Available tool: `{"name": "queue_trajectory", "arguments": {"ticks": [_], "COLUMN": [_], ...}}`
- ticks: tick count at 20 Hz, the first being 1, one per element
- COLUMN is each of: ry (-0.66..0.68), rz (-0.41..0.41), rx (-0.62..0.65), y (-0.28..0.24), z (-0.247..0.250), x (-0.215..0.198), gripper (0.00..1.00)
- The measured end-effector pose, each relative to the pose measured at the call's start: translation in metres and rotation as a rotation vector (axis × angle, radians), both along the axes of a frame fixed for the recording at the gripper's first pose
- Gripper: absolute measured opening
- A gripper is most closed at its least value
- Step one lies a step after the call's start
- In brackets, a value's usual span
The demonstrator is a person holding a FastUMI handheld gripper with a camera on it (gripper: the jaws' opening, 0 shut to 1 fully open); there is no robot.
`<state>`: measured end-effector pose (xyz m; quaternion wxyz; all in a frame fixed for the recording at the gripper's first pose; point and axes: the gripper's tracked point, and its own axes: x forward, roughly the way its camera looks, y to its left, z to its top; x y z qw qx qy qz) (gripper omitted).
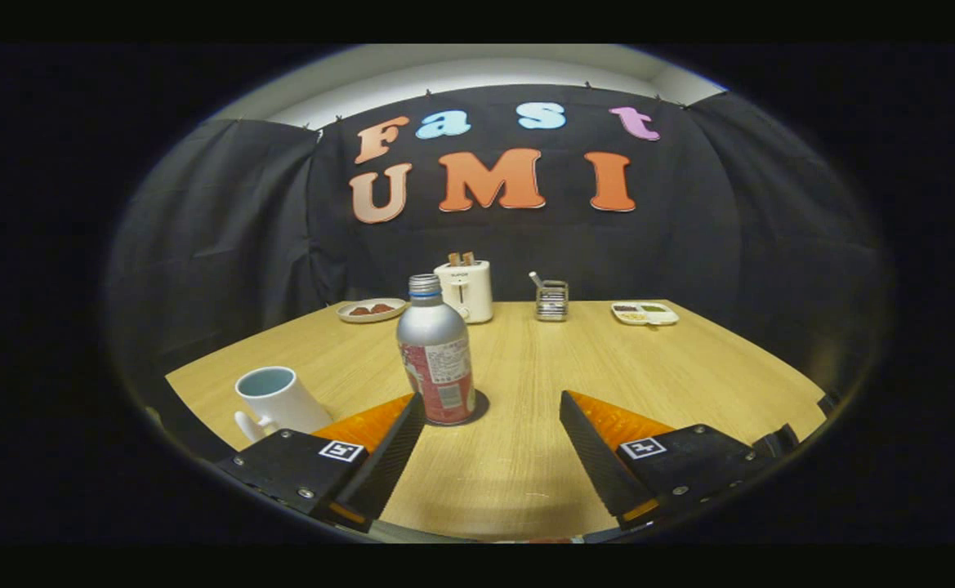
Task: Take the bottle from table, then pour the juice into the cup, finally place the bottle on the coaster
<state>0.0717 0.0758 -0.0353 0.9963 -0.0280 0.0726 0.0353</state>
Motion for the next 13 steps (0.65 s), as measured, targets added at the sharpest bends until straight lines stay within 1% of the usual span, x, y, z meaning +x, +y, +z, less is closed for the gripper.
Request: {"name": "queue_trajectory", "arguments": {"ticks": [4, 7, 10, 11, 13], "ry": [-0.043, -0.044, -0.039, -0.063, -0.053], "rz": [-0.067, -0.083, -0.125, -0.124, -0.118], "rx": [-0.055, -0.043, -0.040, -0.033, -0.019], "y": [-0.035, -0.047, -0.060, -0.061, -0.060], "z": [0.003, -0.005, -0.009, -0.003, -0.007], "x": [-0.015, -0.022, -0.024, -0.025, -0.021], "gripper": [0.98, 0.98, 0.98, 0.98, 0.98]}}
